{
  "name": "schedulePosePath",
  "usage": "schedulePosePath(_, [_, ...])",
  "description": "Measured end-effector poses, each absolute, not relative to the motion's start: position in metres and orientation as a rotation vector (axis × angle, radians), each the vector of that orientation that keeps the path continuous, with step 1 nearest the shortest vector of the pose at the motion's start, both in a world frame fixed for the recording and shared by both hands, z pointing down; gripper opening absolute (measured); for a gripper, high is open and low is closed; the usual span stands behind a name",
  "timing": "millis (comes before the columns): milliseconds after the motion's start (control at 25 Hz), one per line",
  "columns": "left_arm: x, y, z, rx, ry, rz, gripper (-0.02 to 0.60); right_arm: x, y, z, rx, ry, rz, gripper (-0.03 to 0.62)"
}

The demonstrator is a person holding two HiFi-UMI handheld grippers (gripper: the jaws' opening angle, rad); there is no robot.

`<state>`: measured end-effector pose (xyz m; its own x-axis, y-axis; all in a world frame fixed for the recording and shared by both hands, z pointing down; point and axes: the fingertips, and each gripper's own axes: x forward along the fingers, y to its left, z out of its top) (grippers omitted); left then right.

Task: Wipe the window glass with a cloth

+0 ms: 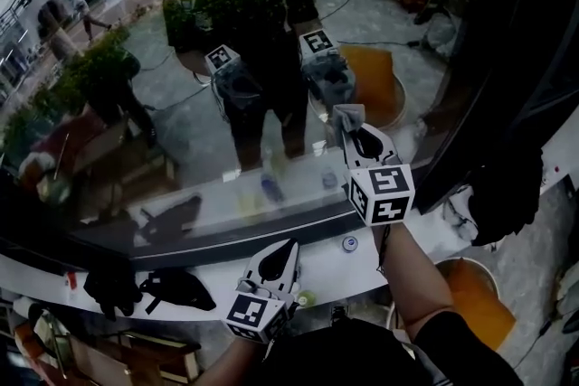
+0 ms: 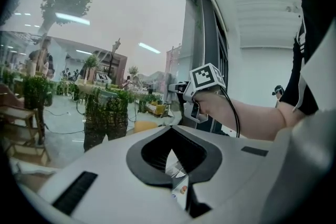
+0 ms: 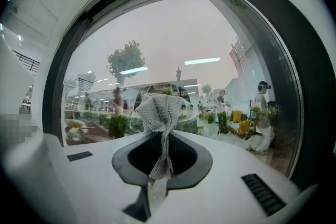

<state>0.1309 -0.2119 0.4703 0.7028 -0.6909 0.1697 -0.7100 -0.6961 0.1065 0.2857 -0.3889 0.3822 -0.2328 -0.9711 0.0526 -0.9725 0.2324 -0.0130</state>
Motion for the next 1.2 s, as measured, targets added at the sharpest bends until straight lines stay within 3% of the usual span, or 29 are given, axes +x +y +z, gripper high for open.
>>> schedulePosePath(720, [0.15,-0.219,0.455,2.805,-1.096,0.198,0.008,0.281,-0.381,0.385,1.859,-2.501,0.091,0.044])
schedulePosePath(1200, [0.191,-0.237,0.422,2.91,-0.993,0.116,0.008,0.345,-0.353,0.327,2.065,-2.442,-0.023,0.044])
